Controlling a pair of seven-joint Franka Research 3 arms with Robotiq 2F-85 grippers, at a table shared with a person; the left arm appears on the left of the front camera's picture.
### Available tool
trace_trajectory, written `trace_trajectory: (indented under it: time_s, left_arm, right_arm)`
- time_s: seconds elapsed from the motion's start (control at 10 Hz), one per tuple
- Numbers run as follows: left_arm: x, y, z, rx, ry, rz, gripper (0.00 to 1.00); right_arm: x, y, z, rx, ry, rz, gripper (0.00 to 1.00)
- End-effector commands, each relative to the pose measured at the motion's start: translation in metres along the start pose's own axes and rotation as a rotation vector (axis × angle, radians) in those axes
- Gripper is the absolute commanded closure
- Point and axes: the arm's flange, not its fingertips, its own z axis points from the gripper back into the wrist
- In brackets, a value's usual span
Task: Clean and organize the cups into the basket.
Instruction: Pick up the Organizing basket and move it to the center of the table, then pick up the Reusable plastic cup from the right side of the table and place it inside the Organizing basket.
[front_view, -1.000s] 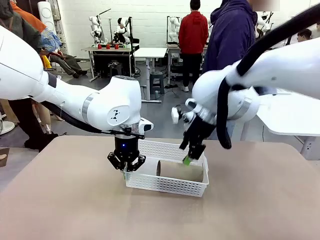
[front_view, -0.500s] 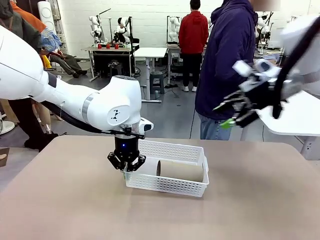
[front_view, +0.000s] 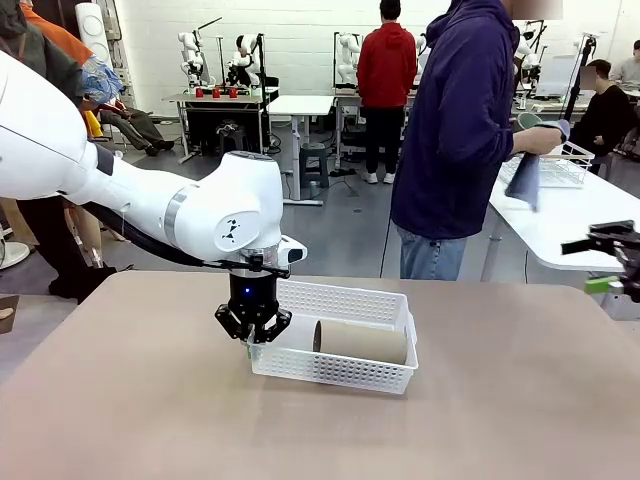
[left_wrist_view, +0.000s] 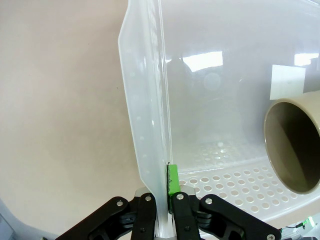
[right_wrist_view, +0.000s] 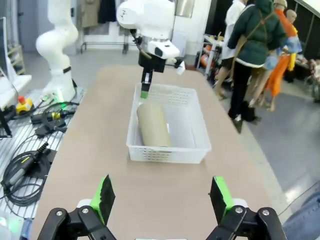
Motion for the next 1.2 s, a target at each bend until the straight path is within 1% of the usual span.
trace_trajectory:
  time_s: [0.0,0.1,0.2,0.5,0.6,0.7,1.1]
  left_arm:
    - [0.000,-0.002,0.000,0.000,0.001,-0.001,1.00]
    - [0.000,-0.002,0.000,0.000,0.001,-0.001,1.00]
    - [0.000,-0.002,0.000,0.000,0.001,-0.001,1.00]
    - [0.000,-0.002,0.000,0.000,0.001,-0.001,1.00]
    - [0.000,-0.002,0.000,0.000,0.001,-0.001,1.00]
    - [0.000,-0.002,0.000,0.000,0.001,-0.001,1.00]
    - [0.000,-0.002,0.000,0.000,0.001,-0.001,1.00]
  right_arm:
    - [-0.019,-0.017,0.014,-0.055,-0.102,-0.004,0.00]
    - [-0.039,-0.019,0.028,-0.096,-0.108,-0.024,0.00]
    - [-0.051,-0.021,0.035,-0.108,-0.117,-0.023,0.00]
    - [-0.078,-0.023,0.042,-0.136,-0.084,-0.106,0.00]
    - [-0.079,-0.024,0.043,-0.126,-0.084,-0.115,0.00]
    - [-0.078,-0.017,0.042,-0.118,-0.081,-0.091,0.00]
    - [-0.078,-0.017,0.042,-0.118,-0.081,-0.091,0.00]
